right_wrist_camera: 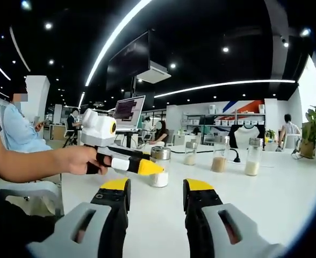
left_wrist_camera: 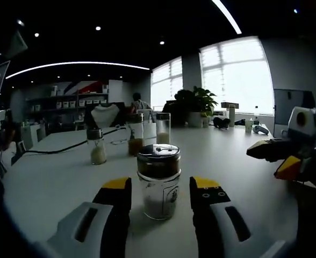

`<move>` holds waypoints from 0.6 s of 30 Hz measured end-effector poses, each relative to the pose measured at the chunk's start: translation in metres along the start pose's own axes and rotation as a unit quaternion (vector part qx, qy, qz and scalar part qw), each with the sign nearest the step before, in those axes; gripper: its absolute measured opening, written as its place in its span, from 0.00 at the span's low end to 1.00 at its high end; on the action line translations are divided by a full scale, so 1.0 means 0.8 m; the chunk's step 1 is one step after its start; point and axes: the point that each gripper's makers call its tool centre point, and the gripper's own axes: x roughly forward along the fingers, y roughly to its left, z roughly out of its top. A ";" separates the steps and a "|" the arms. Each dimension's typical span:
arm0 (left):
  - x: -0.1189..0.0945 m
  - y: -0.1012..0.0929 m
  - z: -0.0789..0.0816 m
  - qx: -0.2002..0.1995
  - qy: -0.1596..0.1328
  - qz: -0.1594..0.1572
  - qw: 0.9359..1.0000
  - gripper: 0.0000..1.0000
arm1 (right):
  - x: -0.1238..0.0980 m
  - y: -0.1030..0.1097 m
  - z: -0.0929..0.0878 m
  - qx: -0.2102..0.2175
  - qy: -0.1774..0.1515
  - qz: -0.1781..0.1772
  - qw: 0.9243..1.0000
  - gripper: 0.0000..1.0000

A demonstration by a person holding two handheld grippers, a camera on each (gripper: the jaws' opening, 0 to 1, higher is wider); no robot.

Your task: Rotate the seasoning bottle until the label or dispensing opening points toward the visible target arrow and the bottle remains upright within the marked orientation range

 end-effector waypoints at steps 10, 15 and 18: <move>-0.034 -0.013 -0.007 0.028 0.002 0.005 1.000 0.84 | -0.016 -0.032 0.003 -0.002 -0.003 -0.013 1.000 0.56; -0.049 -0.016 0.002 0.023 -0.016 0.005 1.000 0.98 | -0.025 -0.050 0.000 -0.003 0.005 -0.024 1.000 0.74; -0.055 -0.020 0.004 0.013 -0.024 0.000 1.000 1.00 | -0.031 -0.060 0.000 0.017 0.002 -0.024 1.000 0.85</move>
